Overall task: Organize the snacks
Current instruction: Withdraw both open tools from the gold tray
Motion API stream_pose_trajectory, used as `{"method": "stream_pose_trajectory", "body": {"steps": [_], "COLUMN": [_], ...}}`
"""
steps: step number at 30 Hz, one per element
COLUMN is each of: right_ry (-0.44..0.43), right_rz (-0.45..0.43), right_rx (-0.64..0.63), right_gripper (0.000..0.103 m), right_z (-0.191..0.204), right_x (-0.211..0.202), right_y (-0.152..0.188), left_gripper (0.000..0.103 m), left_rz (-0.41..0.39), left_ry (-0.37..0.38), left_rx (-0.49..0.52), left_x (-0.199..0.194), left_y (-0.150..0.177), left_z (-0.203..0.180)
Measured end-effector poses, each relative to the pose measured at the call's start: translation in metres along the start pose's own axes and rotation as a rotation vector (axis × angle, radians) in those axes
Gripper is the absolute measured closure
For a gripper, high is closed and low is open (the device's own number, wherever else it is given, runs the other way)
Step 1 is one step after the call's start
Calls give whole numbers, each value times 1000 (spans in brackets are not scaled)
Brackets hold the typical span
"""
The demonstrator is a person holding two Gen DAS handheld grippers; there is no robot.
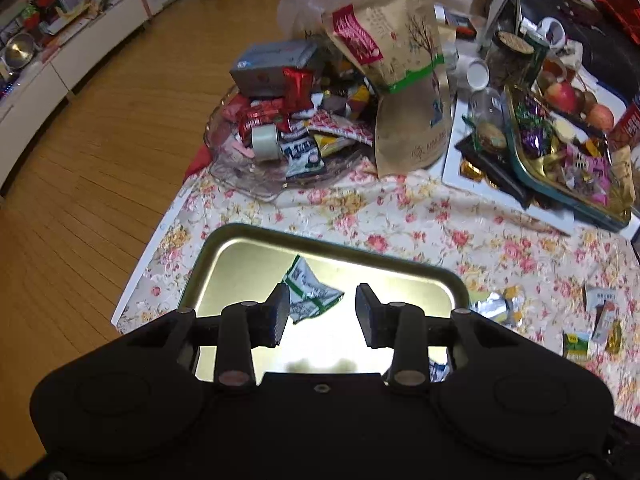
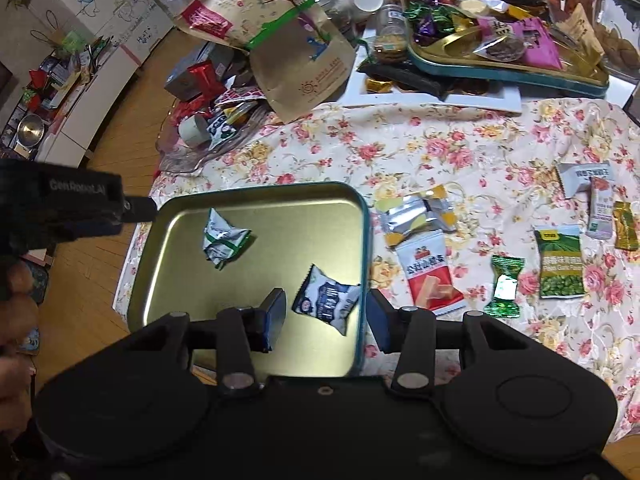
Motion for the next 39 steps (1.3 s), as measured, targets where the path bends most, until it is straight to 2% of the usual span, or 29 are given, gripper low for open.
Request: {"method": "stream_pose_trajectory", "body": {"steps": [3, 5, 8, 11, 13, 15, 18, 20, 21, 23, 24, 28, 33, 39], "right_ry": [16, 24, 34, 39, 40, 35, 26, 25, 26, 27, 24, -3, 4, -6], "right_rz": [-7, -16, -38, -77, -107, -137, -166, -186, -197, -215, -221, -222, -222, -218], "right_rx": [1, 8, 14, 22, 37, 67, 107, 122, 130, 150, 163, 217, 208, 212], "right_gripper": [55, 55, 55, 55, 55, 55, 55, 55, 55, 55, 55, 55, 55, 55], "right_z": [-10, -16, -26, -34, -41, -49, -61, -66, -69, -73, -75, -78, -75, -73], "right_x": [-4, -8, -16, -28, -37, -45, -56, -61, -64, -68, -70, -72, -68, -67], "right_y": [0, -1, -3, -8, -11, -17, -23, -27, -29, -33, -35, -43, -44, -43], "left_gripper": [56, 56, 56, 56, 56, 56, 57, 57, 57, 56, 56, 56, 56, 56], "left_rz": [-37, -40, -22, -21, -55, -74, -11, 56, 83, 61, 34, -22, 1, -40], "left_ry": [-41, -43, 31, 67, 42, -15, -61, -33, 5, 72, 74, 6, 25, 14], "left_rx": [31, 67, 68, 28, 14, 14, 30, 11, -11, -12, -3, 49, 81, 86], "left_x": [-4, -4, -7, -13, -20, -23, -18, -20, -25, -38, -46, -59, -58, -78], "left_y": [-1, -1, 0, 2, 8, 15, 27, 31, 33, 33, 33, 34, 33, 38], "left_z": [-11, -18, -23, -22, -23, -27, -39, -45, -49, -56, -61, -77, -85, -85]}}
Point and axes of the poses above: each gripper's, at about its wrist camera, not at the fingertips, and x roughly the way its jaws point, z to its left, y to its underside, the point moved 3 cm from there along x, roughly the way its jaws point, and after that the axes turned 10 degrees about x, right-handed, at the moved point
